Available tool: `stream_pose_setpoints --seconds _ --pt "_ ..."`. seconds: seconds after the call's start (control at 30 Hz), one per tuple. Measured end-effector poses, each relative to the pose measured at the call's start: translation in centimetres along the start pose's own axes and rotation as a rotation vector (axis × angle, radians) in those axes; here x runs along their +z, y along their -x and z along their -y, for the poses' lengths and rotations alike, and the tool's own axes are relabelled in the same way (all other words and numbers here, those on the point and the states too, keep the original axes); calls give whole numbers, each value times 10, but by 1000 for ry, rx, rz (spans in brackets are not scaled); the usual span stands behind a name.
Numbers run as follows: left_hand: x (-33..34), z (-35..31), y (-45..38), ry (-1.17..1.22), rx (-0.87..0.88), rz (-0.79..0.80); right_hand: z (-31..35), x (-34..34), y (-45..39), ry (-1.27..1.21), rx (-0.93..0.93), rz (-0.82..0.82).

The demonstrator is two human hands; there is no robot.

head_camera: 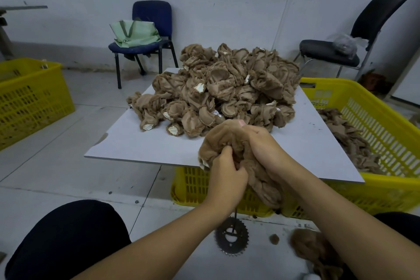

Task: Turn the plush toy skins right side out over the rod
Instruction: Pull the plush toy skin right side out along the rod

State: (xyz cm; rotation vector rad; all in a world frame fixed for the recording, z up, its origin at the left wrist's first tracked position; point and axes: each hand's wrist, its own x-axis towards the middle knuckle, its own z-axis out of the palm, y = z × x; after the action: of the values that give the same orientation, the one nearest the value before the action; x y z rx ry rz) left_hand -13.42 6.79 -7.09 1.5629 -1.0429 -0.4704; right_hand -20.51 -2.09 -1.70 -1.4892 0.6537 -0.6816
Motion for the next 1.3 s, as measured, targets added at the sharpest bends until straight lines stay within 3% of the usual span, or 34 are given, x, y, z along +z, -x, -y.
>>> stream_pose_setpoints --seconds 0.17,0.37,0.63,0.9,1.3 --pt "-19 -28 -19 -296 403 -134 -1 -10 0 54 4 -49" --pt "-41 -30 -42 -282 250 217 2 -14 -1 82 -3 -92" --pt "-36 -35 -41 -187 301 78 10 -13 -3 66 -51 -80" --pt "-19 -34 -45 -323 63 39 6 -12 -7 -99 186 -30" --pt "-13 -40 -48 -172 191 36 16 -14 -9 -85 137 -25"
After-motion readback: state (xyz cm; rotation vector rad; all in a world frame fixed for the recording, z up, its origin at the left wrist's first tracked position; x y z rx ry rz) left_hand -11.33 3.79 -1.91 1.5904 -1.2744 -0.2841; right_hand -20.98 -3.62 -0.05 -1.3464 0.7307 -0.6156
